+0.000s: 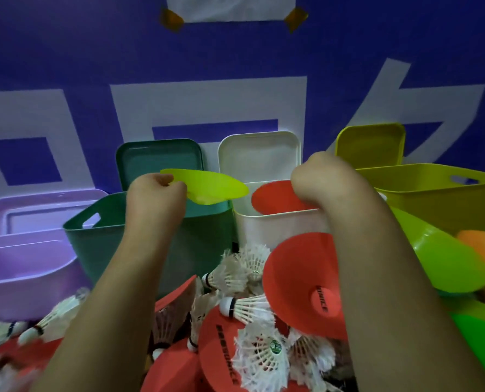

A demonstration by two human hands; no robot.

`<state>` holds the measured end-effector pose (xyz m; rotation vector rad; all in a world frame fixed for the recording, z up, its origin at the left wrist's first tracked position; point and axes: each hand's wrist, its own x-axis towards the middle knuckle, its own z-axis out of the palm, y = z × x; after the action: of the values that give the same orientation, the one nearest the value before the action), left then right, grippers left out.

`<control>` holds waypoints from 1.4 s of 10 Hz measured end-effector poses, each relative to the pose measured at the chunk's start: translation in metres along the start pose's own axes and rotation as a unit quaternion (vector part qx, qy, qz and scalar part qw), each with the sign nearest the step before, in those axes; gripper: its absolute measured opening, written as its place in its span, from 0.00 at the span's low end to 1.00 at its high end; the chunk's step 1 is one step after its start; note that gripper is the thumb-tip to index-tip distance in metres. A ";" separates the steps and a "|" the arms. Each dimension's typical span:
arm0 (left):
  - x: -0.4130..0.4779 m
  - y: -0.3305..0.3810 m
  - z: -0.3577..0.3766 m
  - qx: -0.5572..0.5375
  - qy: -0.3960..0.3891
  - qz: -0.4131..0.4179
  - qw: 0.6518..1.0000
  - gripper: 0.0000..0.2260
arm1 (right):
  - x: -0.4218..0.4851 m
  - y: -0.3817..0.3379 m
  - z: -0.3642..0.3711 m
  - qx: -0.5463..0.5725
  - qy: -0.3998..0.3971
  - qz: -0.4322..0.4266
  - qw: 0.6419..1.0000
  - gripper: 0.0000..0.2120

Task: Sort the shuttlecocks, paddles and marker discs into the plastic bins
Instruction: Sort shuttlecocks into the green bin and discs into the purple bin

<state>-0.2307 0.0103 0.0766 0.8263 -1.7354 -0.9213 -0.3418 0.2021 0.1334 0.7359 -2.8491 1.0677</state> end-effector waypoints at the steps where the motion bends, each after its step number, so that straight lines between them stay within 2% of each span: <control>1: 0.003 -0.004 0.001 0.011 0.020 0.008 1.000 0.12 | -0.004 -0.001 0.001 -0.030 -0.010 -0.001 0.999 0.14; 2: 0.004 -0.004 0.002 0.005 0.006 0.021 1.000 0.14 | -0.014 -0.003 -0.008 -0.162 -0.019 -0.076 0.984 0.12; 3: 0.001 0.000 0.006 -0.090 -0.059 0.012 0.994 0.05 | -0.008 0.001 -0.011 -0.224 -0.006 -0.116 0.968 0.06; 4: -0.002 -0.003 0.019 -0.132 -0.147 0.000 0.980 0.16 | -0.012 -0.002 -0.016 -0.139 0.012 -0.074 0.988 0.09; 5: -0.013 -0.001 0.032 -0.113 -0.228 -0.024 0.967 0.41 | -0.014 0.001 -0.020 -0.125 0.030 -0.068 0.989 0.13; 6: -0.025 0.008 0.033 -0.009 -0.261 0.040 0.964 0.25 | -0.016 0.003 -0.020 -0.103 0.017 -0.059 0.993 0.12; 7: -0.039 0.017 0.033 0.028 -0.327 0.069 0.942 0.08 | -0.013 0.007 -0.018 -0.075 0.025 -0.094 0.992 0.15; 8: -0.054 0.019 0.039 0.254 -0.375 0.114 0.884 0.21 | -0.013 0.008 -0.017 -0.131 0.003 -0.101 0.986 0.14; 9: -0.063 0.016 0.049 0.336 -0.405 0.122 0.841 0.24 | -0.014 0.009 -0.017 -0.121 -0.003 -0.100 0.988 0.15; 10: -0.066 0.015 0.055 0.302 -0.445 0.118 0.835 0.08 | -0.014 0.012 -0.012 -0.120 -0.011 -0.122 0.985 0.14; 11: -0.064 0.009 0.057 0.223 -0.437 0.076 0.868 0.04 | -0.015 0.016 -0.010 -0.106 -0.019 -0.123 0.987 0.10; 12: -0.062 0.008 0.055 0.161 -0.410 0.059 0.896 0.03 | -0.022 0.028 -0.004 -0.145 -0.015 -0.109 0.983 0.10; 13: -0.061 0.013 0.053 0.132 -0.389 0.060 0.910 0.03 | -0.022 0.052 -0.005 -0.095 0.025 -0.092 0.991 0.08; 14: -0.059 0.016 0.051 0.105 -0.378 0.046 0.919 0.04 | -0.035 0.079 -0.010 -0.072 0.053 -0.108 0.990 0.11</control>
<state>-0.2628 0.0790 0.0520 0.5352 -2.5562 -1.0834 -0.3460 0.2754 0.0867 0.9186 -2.6490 0.8365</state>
